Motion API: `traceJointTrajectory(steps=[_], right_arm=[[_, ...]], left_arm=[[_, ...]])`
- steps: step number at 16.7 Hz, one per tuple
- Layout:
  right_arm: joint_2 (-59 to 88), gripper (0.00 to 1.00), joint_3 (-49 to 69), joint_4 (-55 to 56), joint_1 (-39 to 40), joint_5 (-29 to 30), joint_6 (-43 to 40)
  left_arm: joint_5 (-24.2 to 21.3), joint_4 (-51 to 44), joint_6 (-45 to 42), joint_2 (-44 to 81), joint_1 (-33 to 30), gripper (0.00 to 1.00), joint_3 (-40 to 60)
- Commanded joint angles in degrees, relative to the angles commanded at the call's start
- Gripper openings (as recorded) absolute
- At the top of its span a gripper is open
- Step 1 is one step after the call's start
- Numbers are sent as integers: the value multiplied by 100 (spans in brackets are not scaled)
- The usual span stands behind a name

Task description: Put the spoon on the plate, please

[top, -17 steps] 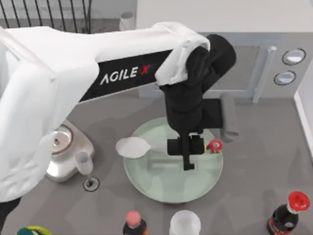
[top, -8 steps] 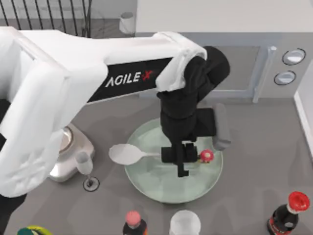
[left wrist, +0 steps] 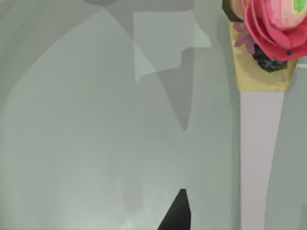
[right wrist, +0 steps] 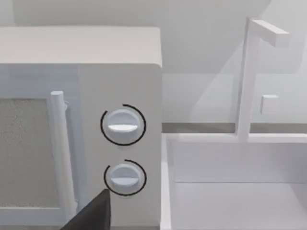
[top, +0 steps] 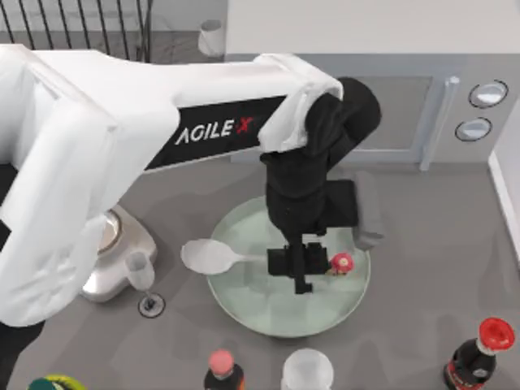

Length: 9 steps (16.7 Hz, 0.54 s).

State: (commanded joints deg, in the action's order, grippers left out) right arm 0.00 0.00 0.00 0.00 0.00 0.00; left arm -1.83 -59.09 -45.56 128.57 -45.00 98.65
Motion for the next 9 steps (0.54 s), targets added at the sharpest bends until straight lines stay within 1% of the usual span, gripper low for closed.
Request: traceJointTrajectory(steps=[3, 4, 9], right_arm=[[0, 100, 0, 0, 0, 0, 0], [0, 100, 0, 0, 0, 0, 0], [0, 100, 0, 0, 0, 0, 0]], left_arm=[[0, 0, 0, 0, 0, 98, 0], [0, 0, 0, 0, 0, 100, 0], [0, 0, 0, 0, 0, 100, 0]])
